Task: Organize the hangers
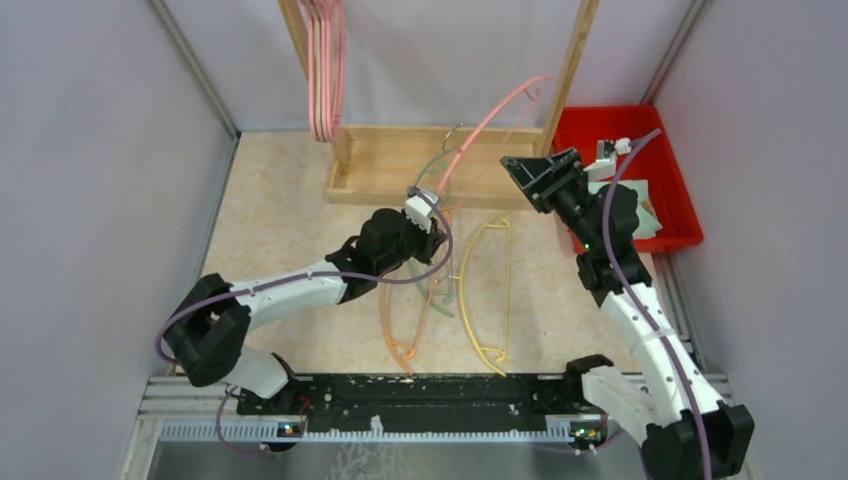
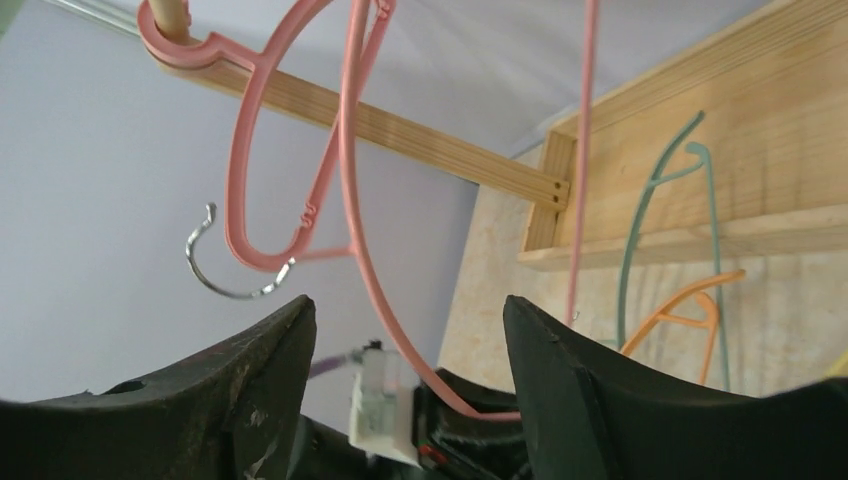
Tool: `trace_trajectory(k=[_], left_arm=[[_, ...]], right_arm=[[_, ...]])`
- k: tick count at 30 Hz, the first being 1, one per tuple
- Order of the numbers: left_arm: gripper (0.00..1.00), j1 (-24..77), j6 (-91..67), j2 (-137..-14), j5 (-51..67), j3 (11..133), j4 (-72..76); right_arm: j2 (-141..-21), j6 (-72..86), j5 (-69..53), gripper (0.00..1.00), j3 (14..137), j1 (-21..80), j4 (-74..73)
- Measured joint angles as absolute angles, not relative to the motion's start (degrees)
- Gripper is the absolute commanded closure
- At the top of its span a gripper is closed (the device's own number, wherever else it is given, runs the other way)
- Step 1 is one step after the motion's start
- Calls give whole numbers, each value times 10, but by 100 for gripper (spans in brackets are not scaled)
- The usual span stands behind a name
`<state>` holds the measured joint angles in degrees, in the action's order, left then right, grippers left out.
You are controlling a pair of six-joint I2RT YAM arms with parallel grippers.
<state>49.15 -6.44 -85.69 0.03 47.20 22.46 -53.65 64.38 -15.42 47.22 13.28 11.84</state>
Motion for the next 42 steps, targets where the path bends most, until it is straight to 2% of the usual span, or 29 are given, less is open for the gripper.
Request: trace_trajectory(k=[6,13,20,29,42], left_arm=[[100,491,-34,-832,-102,541,128],[100,479,-13,-865,-143,712,-20],[100,436,-5,-945,-121,902,-154],[100,390,-6,-1045,-79,1090,-275],[100,330,-33,-1111,-10,1243,-342]], right_arm=[[-456,564,-140,30,472,133,22],[-409,496,-88,29,472,133,-59],[-409,473,-64,28,472,133,-84],[-423,463,-51,27,472,132,-84],[-437,460,-46,27,472,127,-83]])
